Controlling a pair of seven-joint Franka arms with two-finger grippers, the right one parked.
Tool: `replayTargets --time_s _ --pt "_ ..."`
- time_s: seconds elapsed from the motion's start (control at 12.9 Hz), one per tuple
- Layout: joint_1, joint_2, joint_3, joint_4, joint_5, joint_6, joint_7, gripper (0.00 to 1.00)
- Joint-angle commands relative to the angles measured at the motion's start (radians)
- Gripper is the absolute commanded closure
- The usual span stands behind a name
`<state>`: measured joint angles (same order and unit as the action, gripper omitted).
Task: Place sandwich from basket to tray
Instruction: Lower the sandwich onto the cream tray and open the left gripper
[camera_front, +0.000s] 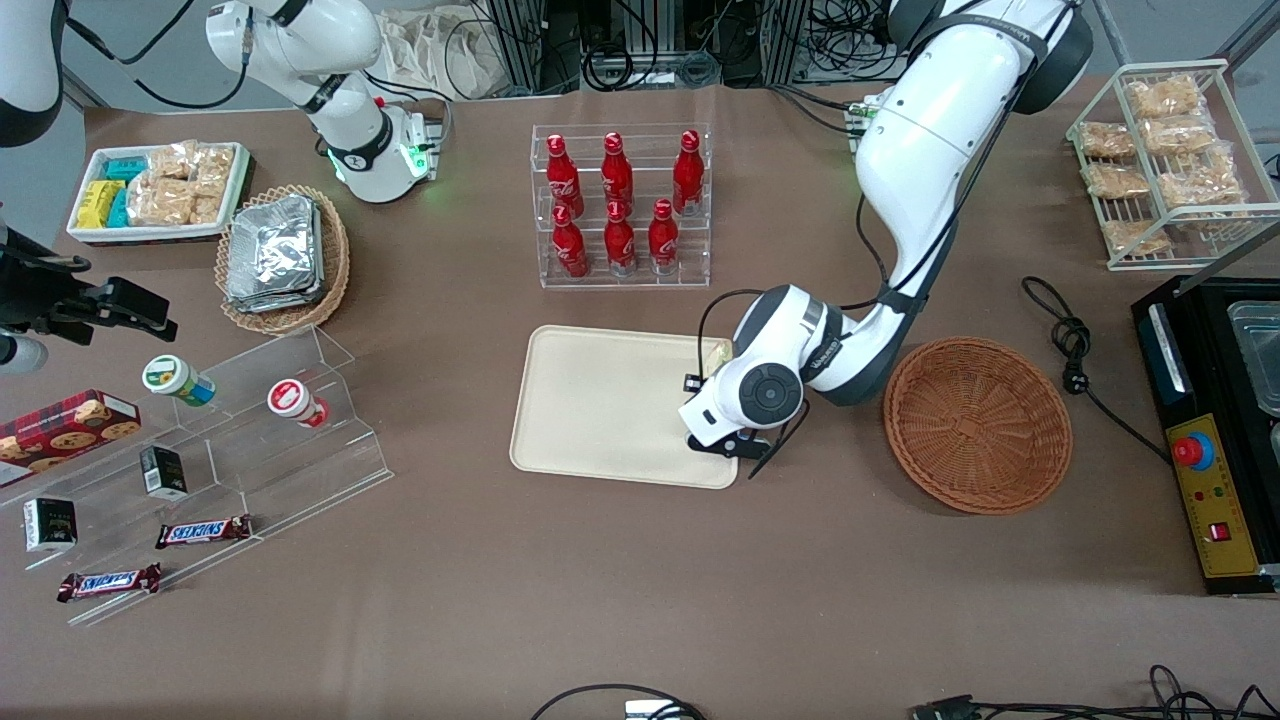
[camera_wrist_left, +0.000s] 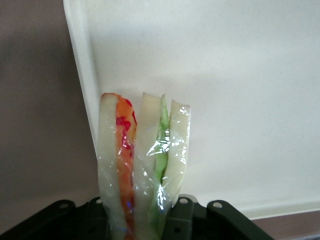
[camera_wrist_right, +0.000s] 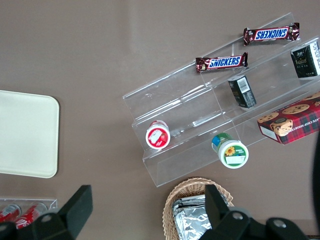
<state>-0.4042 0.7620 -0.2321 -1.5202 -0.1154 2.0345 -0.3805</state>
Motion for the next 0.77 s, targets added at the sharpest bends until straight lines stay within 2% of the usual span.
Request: replayTargets --time_s 0.0,0.23,0.31,0.39,0.46,0.54,0.7 --pt "-0.008 0.031 0.007 0.045 0.003 0.001 0.002 0.66" --pt "-0.008 0.042 0.007 0.045 0.002 0.021 0.000 0.66" --pt "-0.008 0.042 0.005 0.045 0.000 0.029 -0.001 0.62" --pt "-0.008 0.043 0.005 0.045 0.000 0.033 -0.008 0.46" --pt "-0.008 0.043 0.005 0.045 -0.001 0.042 -0.011 0.07" --pt "-0.008 0.043 0.005 0.045 -0.001 0.053 -0.009 0.00" --pt "-0.008 0.039 0.005 0.045 -0.003 0.068 -0.012 0.00"
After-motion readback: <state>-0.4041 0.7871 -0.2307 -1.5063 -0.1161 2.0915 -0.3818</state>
